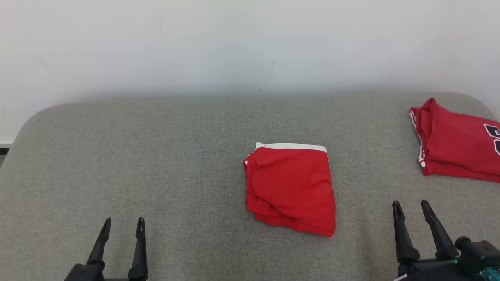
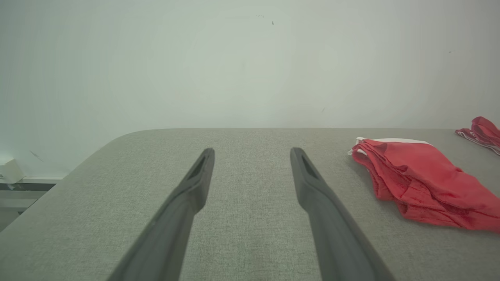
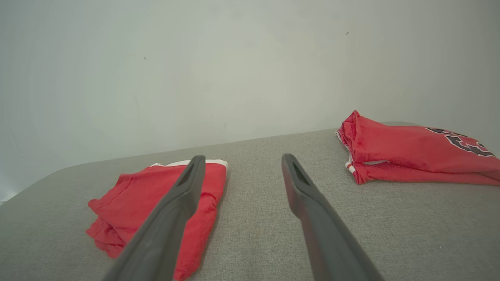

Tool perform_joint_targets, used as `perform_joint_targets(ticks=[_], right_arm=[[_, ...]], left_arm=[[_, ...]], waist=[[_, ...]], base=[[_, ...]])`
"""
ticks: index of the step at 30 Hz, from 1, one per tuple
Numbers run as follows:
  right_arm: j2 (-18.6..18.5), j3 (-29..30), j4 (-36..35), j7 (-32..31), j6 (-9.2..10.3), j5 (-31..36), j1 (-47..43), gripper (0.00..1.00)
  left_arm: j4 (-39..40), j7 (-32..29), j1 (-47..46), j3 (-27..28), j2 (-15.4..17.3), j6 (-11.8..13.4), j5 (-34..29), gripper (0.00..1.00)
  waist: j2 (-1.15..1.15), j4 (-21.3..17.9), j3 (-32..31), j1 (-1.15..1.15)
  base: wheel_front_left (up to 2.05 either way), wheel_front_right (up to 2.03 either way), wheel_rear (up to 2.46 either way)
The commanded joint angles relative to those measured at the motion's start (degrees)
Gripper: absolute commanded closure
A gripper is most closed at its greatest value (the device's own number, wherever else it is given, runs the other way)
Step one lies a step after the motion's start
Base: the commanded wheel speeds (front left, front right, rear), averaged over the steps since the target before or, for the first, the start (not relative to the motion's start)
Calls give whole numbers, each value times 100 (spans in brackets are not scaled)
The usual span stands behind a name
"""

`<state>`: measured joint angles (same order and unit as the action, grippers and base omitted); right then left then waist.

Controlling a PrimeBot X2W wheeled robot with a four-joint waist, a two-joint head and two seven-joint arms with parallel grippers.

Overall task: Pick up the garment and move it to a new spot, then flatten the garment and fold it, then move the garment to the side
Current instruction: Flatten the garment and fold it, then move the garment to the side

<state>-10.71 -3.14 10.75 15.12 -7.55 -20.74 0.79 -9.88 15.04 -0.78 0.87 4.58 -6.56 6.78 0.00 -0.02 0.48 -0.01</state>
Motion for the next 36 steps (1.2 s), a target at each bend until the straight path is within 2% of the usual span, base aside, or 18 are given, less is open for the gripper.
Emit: perform_joint_targets(ticks=[1,17,36], right_arm=[[46,44,-61,-1,16,78,-127,0],[227,170,-332,-223,16,332,-343,0],[299,219,-482,-427,16,535,-423,0]], left_arm=[[19,18,113,46,43,-4,-2,0],[128,-71,379,71,165,157,-55,0],[218,-152,421,-31,222,266,3,0]], waist=[[0,25,-50,1],[0,190,-119,1],[0,155,-84,1]], base=[[0,0,0],[0,0,0],[0,0,0]])
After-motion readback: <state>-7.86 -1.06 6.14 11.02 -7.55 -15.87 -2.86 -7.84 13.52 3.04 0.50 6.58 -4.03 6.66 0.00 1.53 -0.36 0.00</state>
